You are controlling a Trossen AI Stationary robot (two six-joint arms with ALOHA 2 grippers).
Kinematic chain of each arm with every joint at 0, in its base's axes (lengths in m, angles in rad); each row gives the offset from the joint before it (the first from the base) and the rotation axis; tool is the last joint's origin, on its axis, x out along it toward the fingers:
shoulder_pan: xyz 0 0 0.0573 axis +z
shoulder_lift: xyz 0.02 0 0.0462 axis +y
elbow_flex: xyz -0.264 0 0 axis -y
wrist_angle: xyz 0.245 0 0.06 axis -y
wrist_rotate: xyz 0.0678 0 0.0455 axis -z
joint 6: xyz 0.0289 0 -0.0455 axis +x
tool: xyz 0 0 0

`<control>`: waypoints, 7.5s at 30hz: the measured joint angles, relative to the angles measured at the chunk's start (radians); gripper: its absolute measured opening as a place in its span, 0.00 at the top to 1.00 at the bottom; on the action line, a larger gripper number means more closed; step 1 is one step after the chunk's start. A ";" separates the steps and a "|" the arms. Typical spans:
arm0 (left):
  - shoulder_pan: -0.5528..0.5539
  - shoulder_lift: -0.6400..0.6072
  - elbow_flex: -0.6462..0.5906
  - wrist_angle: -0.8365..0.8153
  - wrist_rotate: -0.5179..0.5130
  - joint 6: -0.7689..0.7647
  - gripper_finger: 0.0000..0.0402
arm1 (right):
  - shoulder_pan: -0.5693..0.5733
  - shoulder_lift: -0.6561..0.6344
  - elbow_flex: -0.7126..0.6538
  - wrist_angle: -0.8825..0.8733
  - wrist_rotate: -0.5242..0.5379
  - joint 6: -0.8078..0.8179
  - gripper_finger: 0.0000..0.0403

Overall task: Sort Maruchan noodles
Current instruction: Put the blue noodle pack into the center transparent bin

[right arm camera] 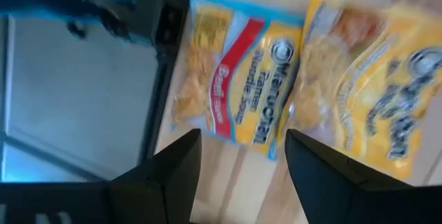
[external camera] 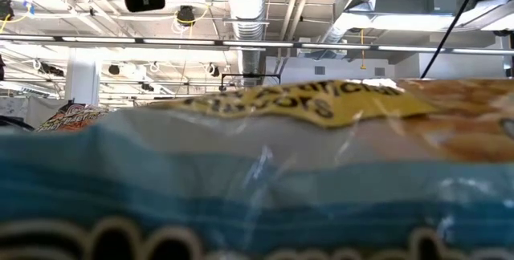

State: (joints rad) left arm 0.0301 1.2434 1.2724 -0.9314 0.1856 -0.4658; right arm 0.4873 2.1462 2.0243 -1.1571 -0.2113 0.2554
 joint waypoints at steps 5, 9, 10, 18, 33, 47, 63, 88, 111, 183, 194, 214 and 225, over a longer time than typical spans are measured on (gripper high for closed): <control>-0.062 0.000 0.000 0.025 -0.085 -0.085 0.74 | 0.026 0.052 0.002 0.035 0.002 0.025 0.42; -0.099 0.000 0.000 0.025 -0.137 -0.146 0.74 | 0.044 0.093 -0.001 0.058 0.001 0.056 0.42; -0.105 0.000 0.000 0.026 -0.144 -0.160 0.74 | 0.047 0.101 -0.001 0.070 0.001 0.065 0.42; -0.139 0.000 0.000 0.032 -0.170 -0.225 0.74 | 0.078 0.127 -0.003 0.099 0.034 0.137 0.42; -0.150 0.000 0.000 0.031 -0.198 -0.228 0.75 | 0.086 0.207 0.004 0.137 0.103 0.153 0.45; -0.150 0.000 0.000 0.028 -0.198 -0.228 0.75 | 0.087 0.234 0.003 0.150 0.102 0.227 0.67; -0.150 0.000 0.000 0.024 -0.198 -0.228 0.75 | 0.089 0.243 0.113 0.102 0.061 0.186 0.99; -0.150 0.000 0.000 0.022 -0.198 -0.299 0.75 | 0.118 0.195 0.327 -0.283 0.276 0.124 0.99; 0.153 0.000 0.045 0.064 -0.168 -0.071 0.75 | -0.162 -0.019 0.328 -0.414 0.506 -0.047 0.99; 0.465 0.000 0.185 0.055 -0.171 0.192 0.75 | -0.948 -0.044 -0.006 0.214 0.706 -1.050 0.99; 0.465 0.000 0.185 0.055 -0.171 0.192 0.75 | -0.941 -0.045 -0.111 0.310 0.674 -1.058 0.99; 0.465 0.000 0.185 0.055 -0.171 0.192 0.75 | -0.947 -0.044 -0.293 0.438 0.593 -1.055 0.99; 0.465 0.000 0.185 0.054 -0.170 0.191 0.75 | -0.888 -0.044 -0.296 0.418 0.742 -1.024 0.99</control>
State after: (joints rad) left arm 0.4953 1.2430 1.4574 -0.8772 0.0154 -0.2752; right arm -0.4010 2.1021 1.7283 -0.7392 0.5305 -0.7686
